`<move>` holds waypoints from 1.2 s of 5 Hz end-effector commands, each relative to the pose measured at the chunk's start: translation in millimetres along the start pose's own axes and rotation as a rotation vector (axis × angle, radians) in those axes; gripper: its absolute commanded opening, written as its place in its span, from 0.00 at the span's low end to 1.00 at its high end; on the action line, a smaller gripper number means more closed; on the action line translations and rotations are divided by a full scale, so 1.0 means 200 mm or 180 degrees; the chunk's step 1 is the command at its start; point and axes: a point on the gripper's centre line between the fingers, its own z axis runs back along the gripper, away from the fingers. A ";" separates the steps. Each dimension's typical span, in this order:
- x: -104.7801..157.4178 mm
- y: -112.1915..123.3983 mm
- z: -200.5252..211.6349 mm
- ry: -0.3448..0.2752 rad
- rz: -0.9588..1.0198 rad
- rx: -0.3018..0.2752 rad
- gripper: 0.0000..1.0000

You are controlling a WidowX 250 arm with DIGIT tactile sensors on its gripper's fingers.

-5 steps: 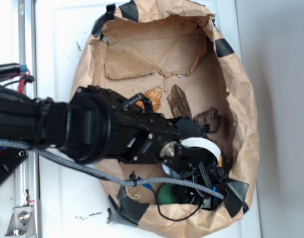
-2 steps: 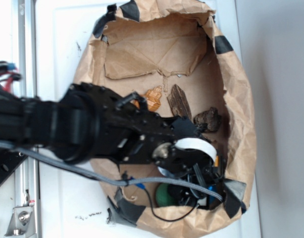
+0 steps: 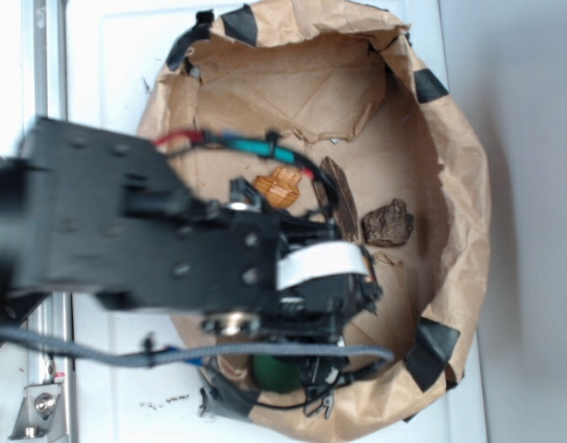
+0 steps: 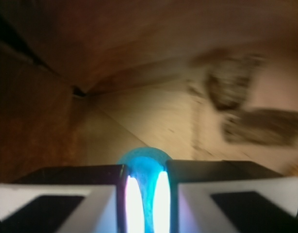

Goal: Grab the blue ball.

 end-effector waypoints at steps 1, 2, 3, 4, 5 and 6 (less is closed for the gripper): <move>0.08 -0.02 0.22 0.0153 0.0787 0.0489 0.00; 0.12 0.05 0.26 0.0141 0.1020 0.0448 0.00; 0.14 0.15 0.29 0.0114 0.1187 0.0400 0.00; 0.13 0.16 0.33 0.0092 0.0948 0.0447 0.00; 0.12 0.17 0.36 0.0086 0.0693 0.0452 0.00; 0.13 0.16 0.34 0.0080 0.0706 0.0480 0.00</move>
